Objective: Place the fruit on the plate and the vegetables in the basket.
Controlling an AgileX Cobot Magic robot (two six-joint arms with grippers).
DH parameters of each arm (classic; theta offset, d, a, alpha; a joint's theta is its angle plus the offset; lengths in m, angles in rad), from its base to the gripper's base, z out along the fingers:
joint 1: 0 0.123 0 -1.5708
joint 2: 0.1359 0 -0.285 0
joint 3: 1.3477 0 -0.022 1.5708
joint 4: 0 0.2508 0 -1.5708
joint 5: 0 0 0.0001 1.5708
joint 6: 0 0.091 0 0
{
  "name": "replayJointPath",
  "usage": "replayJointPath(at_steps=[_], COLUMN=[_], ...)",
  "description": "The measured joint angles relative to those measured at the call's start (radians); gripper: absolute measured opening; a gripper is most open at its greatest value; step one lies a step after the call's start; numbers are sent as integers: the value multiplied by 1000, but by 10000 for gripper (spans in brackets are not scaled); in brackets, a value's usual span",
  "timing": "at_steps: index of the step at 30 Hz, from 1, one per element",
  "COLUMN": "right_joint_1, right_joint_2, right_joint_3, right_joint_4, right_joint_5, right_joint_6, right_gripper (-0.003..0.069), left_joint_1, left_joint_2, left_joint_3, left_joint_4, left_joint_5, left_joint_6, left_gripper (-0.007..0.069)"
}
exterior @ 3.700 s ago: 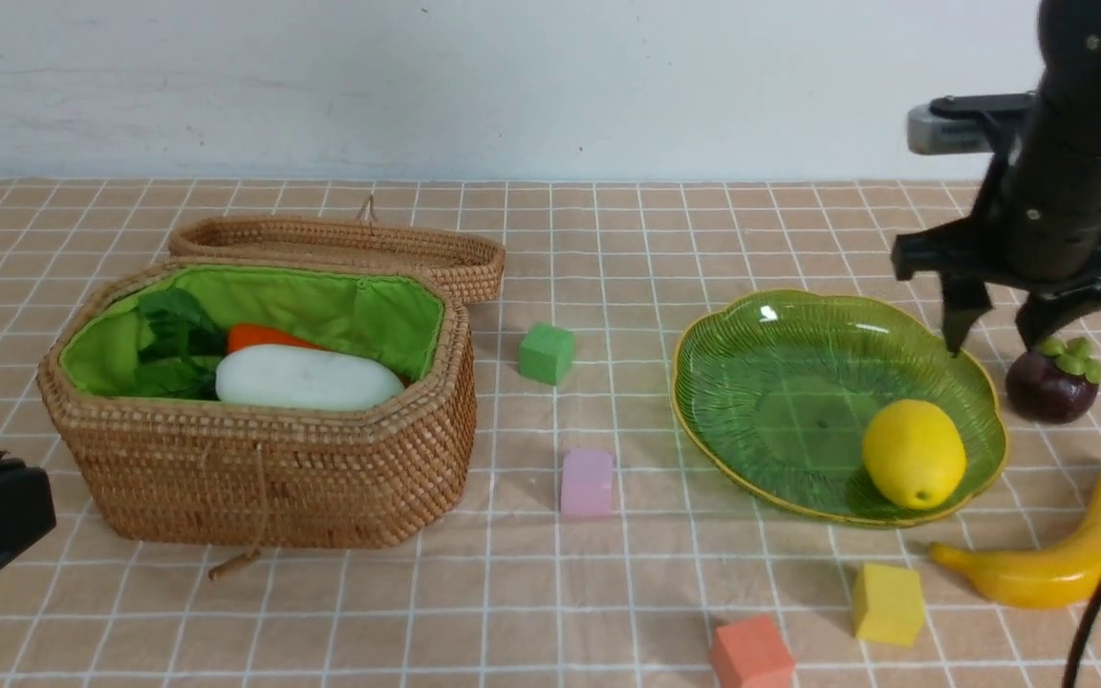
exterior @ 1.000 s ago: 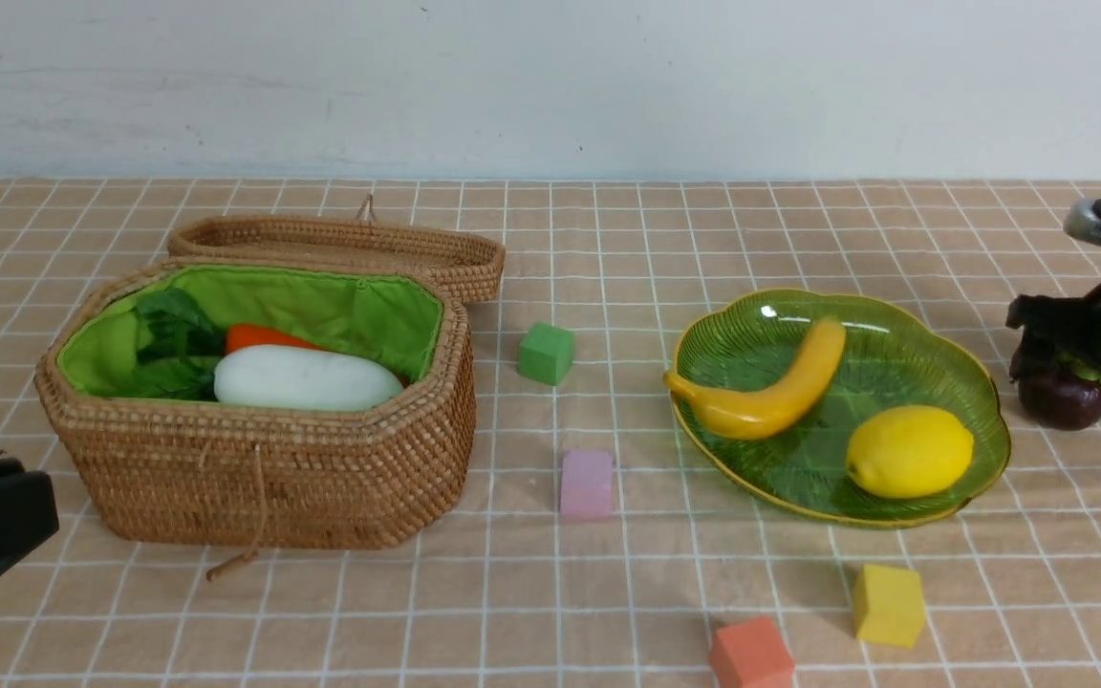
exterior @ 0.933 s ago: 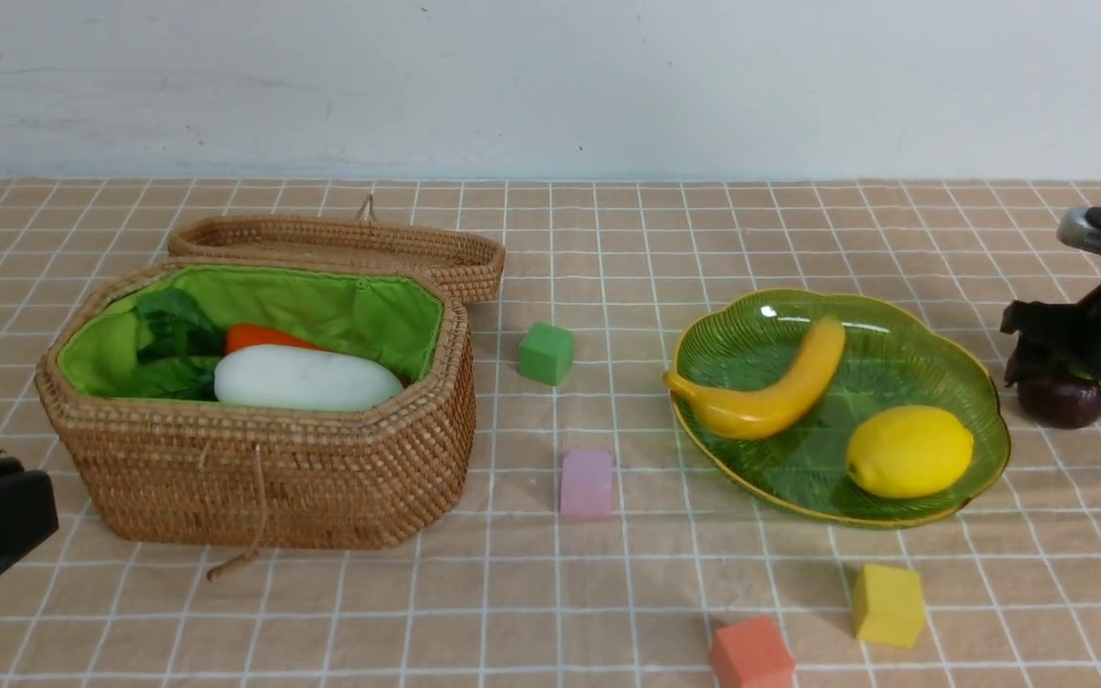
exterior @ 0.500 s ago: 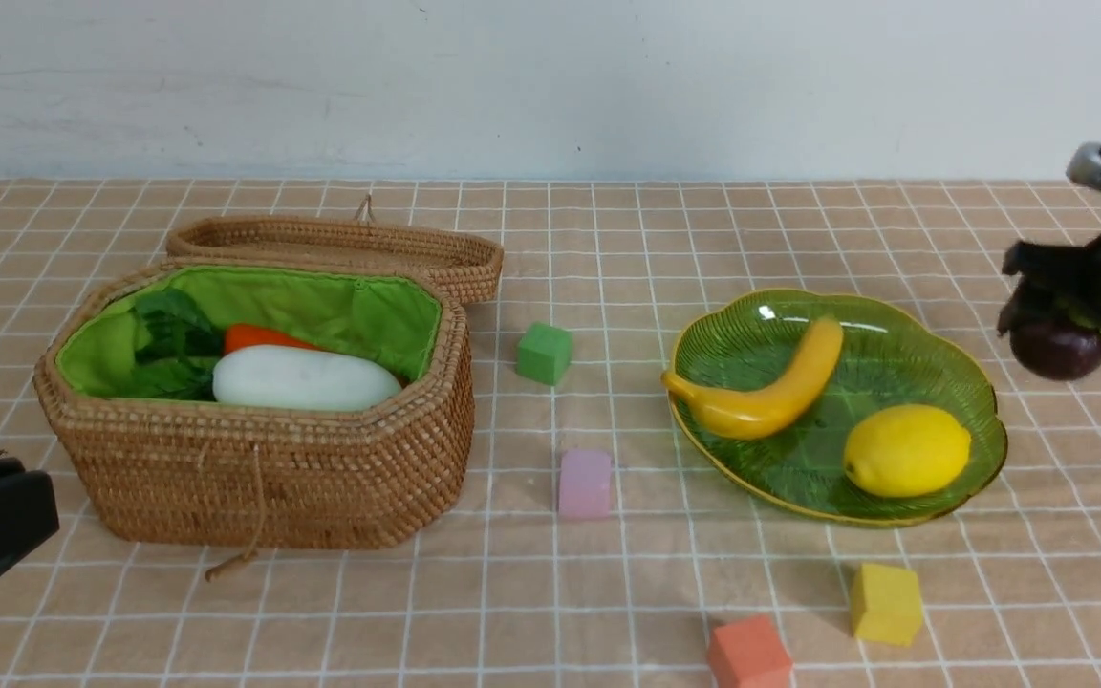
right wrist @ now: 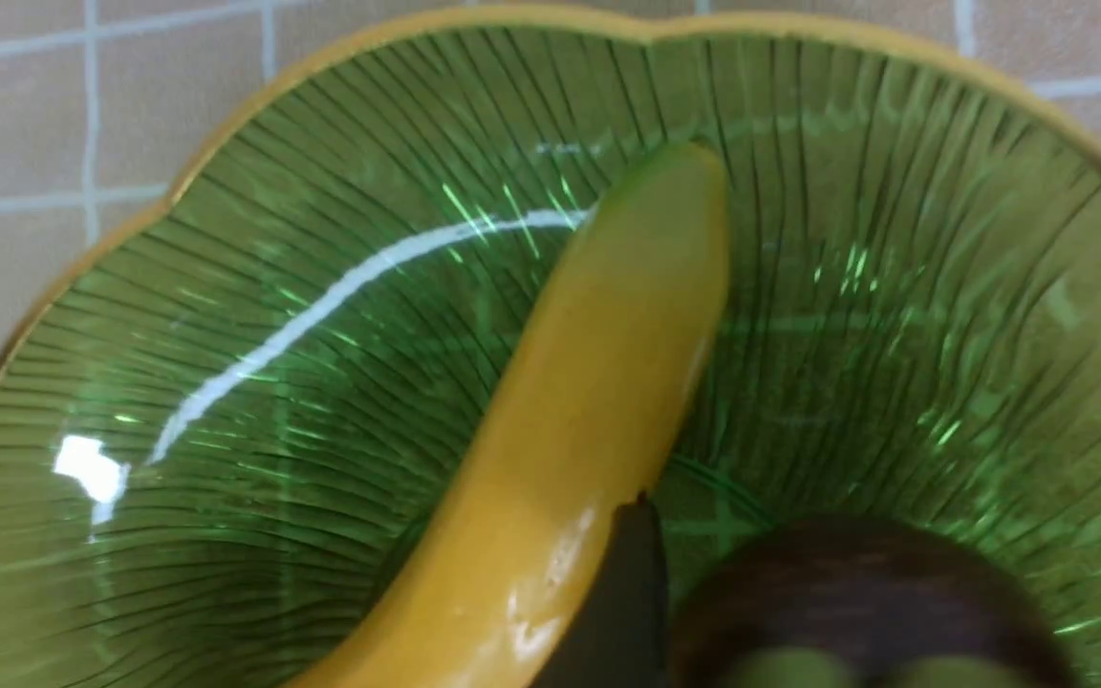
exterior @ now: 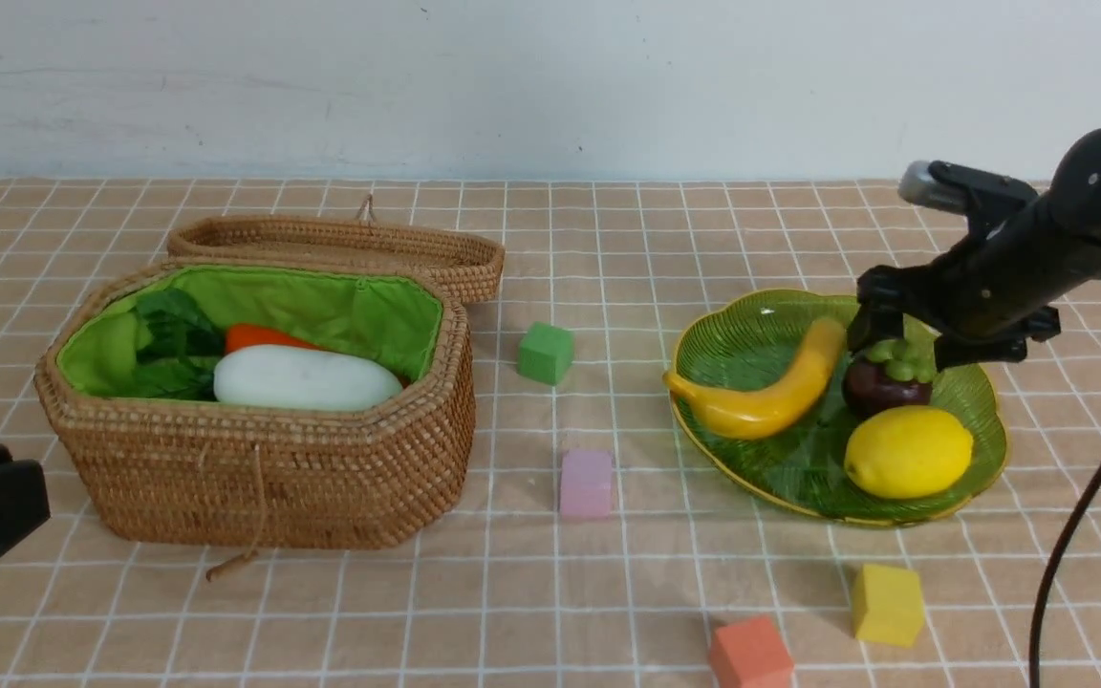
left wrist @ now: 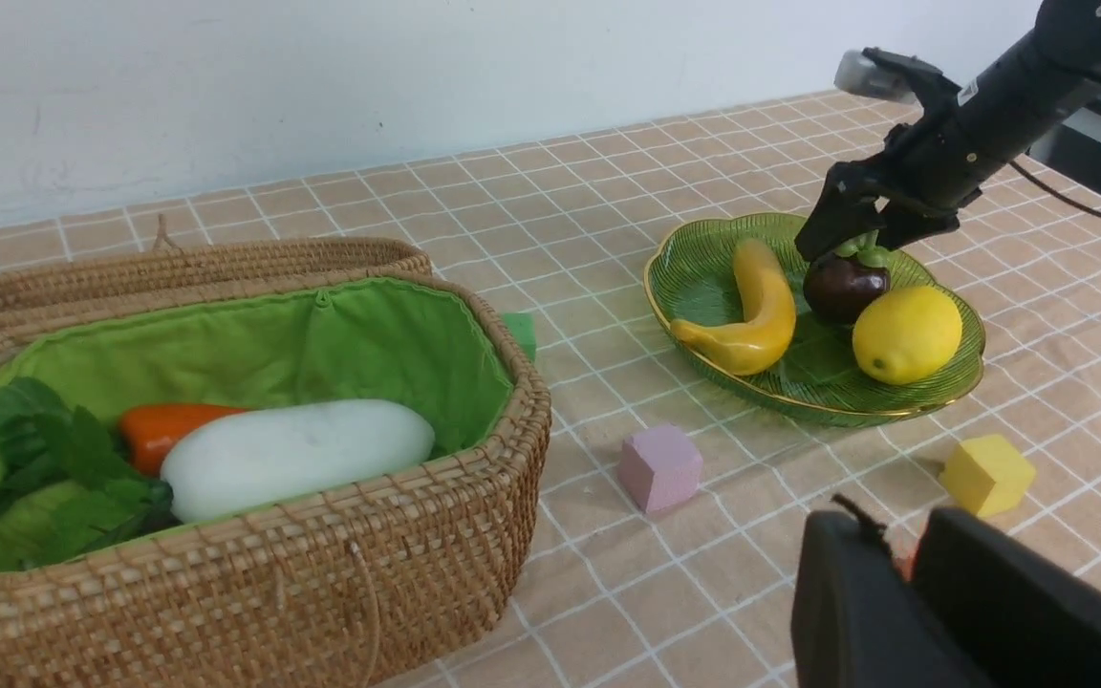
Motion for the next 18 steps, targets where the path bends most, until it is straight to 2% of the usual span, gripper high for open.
replayJointPath(at_steps=[3,7,9,10,11,12,13,15,16,17,18], right_joint_1=[0,0,0,0,0,0,0,0,0,0,0], right_joint_2=[-102,-289,-420,-448,-563,-577,-681,-848,-864,-972,-1051], right_joint_3=[3,57,140,161,254,267,356,501,514,600,656], right_joint_4=[-42,-103,-125,-128,-136,-136,-138,-140,-140,-142,-142], right_joint_5=[65,144,167,168,176,177,183,192,191,196,199], right_joint_6=[1,1,1,1,1,1,1,2,2,15,26], right_gripper=[649,524,400,388,288,276,190,69,59,8,-5], left_joint_1=[0,0,0,0,0,0,0,0,0,0,0], left_joint_2=[0,-16,-65,-65,-124,-131,-181,-243,-253,-279,-289], left_joint_3=[0,11,56,62,117,124,180,268,276,326,357], left_joint_4=[31,52,55,55,57,57,60,74,78,96,110], left_joint_5=[0,-14,-54,-58,-97,-103,-145,-222,-237,-285,-312], left_joint_6=[0,-3,-13,-13,-26,-26,-44,-76,-81,-93,-97], left_gripper=[113,92,39,34,-13,-13,-13,-13,-13,-13,-13])
